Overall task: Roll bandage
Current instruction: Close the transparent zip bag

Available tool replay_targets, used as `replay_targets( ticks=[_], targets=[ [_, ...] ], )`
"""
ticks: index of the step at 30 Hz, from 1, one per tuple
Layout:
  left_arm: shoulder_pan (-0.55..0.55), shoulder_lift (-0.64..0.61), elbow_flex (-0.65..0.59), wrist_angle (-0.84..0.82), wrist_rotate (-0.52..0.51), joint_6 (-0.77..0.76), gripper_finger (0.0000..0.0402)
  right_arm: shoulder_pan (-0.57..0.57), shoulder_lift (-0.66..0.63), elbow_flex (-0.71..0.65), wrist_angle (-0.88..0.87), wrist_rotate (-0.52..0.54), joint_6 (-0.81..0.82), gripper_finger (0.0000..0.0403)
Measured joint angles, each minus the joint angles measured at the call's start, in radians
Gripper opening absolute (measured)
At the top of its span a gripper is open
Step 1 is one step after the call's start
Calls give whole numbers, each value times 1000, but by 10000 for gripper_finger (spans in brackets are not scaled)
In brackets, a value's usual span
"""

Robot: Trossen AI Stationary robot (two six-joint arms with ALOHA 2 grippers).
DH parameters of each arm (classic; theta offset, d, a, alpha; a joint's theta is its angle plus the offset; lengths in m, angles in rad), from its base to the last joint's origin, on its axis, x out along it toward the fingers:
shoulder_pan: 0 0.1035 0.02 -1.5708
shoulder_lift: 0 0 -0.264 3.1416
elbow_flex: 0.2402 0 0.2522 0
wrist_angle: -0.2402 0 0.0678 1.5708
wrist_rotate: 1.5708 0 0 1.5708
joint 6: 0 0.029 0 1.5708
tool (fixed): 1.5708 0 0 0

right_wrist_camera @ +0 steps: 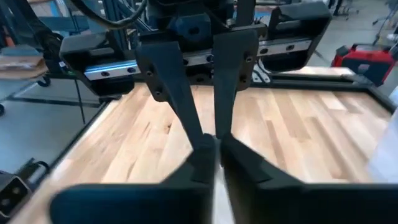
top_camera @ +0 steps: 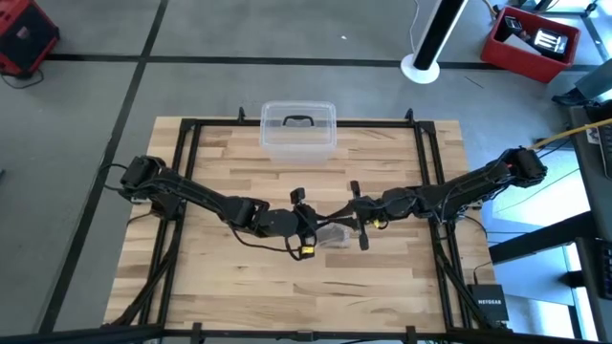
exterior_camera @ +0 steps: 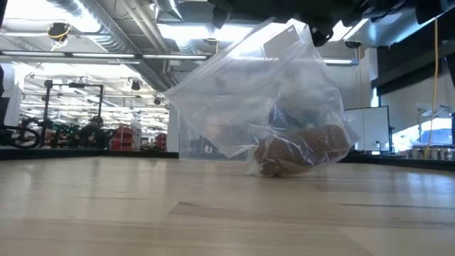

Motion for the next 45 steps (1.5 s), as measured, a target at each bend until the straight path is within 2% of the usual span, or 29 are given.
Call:
replay_targets(
  ticks=[2, 8, 19, 24, 45],
  targets=[
    [0, 0, 0, 1, -1, 0, 30, 1, 0, 0, 1, 15, -38, 10],
    [2, 0, 0, 0, -7, -31, 31, 4, 0, 0, -9, 63, -117, 5],
    [-1, 0, 0, 1, -7, -90, 31, 124, 1, 0, -7, 403, -286, 1],
    [-9, -1, 0, -8, -3, -106, 31, 147, 1, 9, -15, 493, -315, 1],
    [-81, -2, 2, -323, 6, -241, 31, 145, 1, 158, -252, 613, -361, 0]
  ],
)
